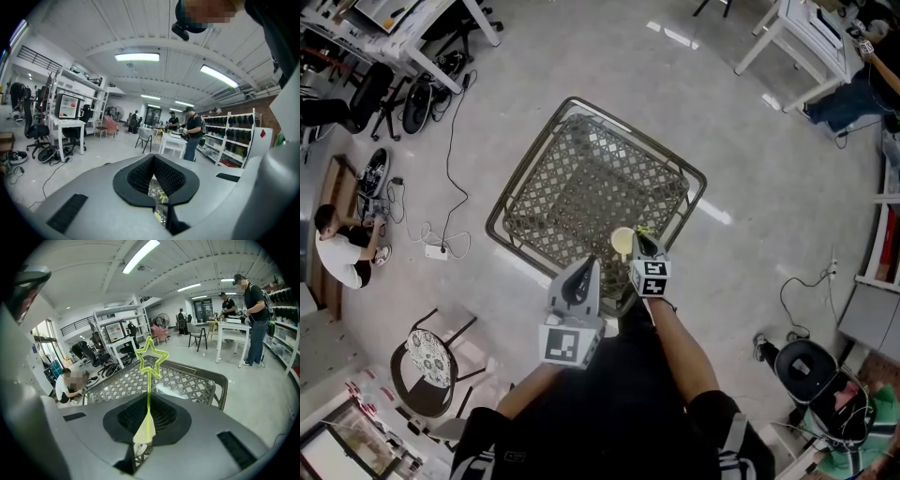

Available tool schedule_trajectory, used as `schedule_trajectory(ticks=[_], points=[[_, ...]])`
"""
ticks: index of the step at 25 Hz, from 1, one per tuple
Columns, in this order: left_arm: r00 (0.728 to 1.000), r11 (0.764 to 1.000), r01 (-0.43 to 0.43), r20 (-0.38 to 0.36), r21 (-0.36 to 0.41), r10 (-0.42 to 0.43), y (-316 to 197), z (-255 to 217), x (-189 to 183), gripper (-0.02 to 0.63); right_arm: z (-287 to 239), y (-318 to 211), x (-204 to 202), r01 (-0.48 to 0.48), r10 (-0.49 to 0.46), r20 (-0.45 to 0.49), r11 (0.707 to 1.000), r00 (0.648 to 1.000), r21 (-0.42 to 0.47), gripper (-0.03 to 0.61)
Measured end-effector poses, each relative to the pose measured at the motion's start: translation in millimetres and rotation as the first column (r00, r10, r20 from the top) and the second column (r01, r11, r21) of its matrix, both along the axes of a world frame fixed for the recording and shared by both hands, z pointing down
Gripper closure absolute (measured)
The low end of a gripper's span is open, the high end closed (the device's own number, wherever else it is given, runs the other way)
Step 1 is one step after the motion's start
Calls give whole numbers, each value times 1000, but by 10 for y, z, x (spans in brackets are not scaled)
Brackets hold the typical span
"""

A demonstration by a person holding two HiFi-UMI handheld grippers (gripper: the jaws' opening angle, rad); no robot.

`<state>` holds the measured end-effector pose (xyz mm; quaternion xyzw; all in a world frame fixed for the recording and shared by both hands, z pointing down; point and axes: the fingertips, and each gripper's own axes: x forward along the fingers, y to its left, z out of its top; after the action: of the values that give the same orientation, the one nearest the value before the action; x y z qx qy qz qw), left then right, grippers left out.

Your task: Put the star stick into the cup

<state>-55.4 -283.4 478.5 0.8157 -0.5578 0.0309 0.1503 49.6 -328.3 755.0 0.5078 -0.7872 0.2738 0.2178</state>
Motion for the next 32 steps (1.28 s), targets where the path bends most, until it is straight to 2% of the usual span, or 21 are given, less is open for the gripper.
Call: schedule_trajectory(ticks=[5, 22, 32], points=[[1000, 1000, 5, -3, -6, -5, -47, 6, 24, 598, 184, -9, 52, 2, -3, -27, 999, 1000, -46, 558], [1000, 999, 30, 0, -27, -30, -91, 69, 35, 598, 342, -242, 127, -18, 17, -11, 997, 1000, -81, 558], [1000, 1000, 27, -10, -2, -27, 16, 10, 29, 598, 285, -176, 191, -43, 43, -9, 997, 999, -60, 558]])
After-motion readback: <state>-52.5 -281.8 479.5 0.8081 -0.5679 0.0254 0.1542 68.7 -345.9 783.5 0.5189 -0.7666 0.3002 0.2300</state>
